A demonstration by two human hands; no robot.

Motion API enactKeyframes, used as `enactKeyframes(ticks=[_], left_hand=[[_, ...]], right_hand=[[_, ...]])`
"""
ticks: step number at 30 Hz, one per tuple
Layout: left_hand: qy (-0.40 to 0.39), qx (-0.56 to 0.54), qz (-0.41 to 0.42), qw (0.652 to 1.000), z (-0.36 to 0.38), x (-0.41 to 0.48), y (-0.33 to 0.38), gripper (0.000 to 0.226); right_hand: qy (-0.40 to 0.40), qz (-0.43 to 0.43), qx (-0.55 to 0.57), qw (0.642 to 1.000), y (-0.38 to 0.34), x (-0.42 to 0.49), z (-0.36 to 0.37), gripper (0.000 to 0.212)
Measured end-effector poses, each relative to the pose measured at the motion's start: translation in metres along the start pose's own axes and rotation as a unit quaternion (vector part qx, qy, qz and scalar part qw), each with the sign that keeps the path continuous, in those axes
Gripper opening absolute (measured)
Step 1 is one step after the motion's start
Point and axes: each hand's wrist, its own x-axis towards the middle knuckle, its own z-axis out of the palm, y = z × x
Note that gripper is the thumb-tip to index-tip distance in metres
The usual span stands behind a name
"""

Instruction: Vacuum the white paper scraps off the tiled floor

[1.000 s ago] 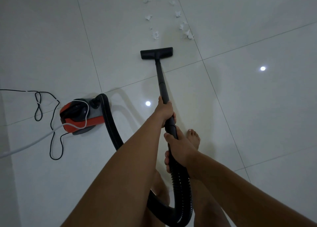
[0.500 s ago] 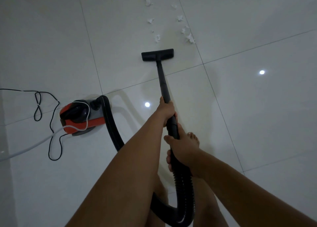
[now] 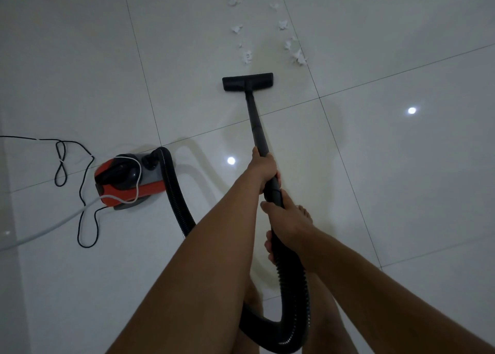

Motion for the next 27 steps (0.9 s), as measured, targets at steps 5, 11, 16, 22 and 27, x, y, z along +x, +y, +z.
enactKeyframes(ticks=[5, 11, 16, 22, 27], left_hand=[[-0.001, -0.007, -0.004, 1.0, -0.001, 0.001, -0.001, 0.057], [0.0, 0.0, -0.009, 1.0, -0.004, 0.003, -0.002, 0.06], [0.004, -0.01, -0.011, 1.0, -0.001, 0.005, -0.003, 0.061], [0.002, -0.024, -0.014, 1.0, 0.0, 0.009, 0.003, 0.067], [0.004, -0.019, -0.006, 1.0, 0.004, 0.02, 0.017, 0.066]], right_hand=[[0.03, -0.03, -0.042, 0.998, 0.003, 0.004, 0.003, 0.043], [0.044, -0.052, -0.099, 0.993, 0.006, 0.008, 0.006, 0.053], [0.052, -0.083, -0.174, 0.98, 0.004, 0.007, 0.001, 0.056], [0.037, -0.071, -0.153, 0.985, 0.0, 0.012, 0.001, 0.059], [0.015, -0.042, -0.093, 0.995, -0.011, 0.024, -0.008, 0.057]])
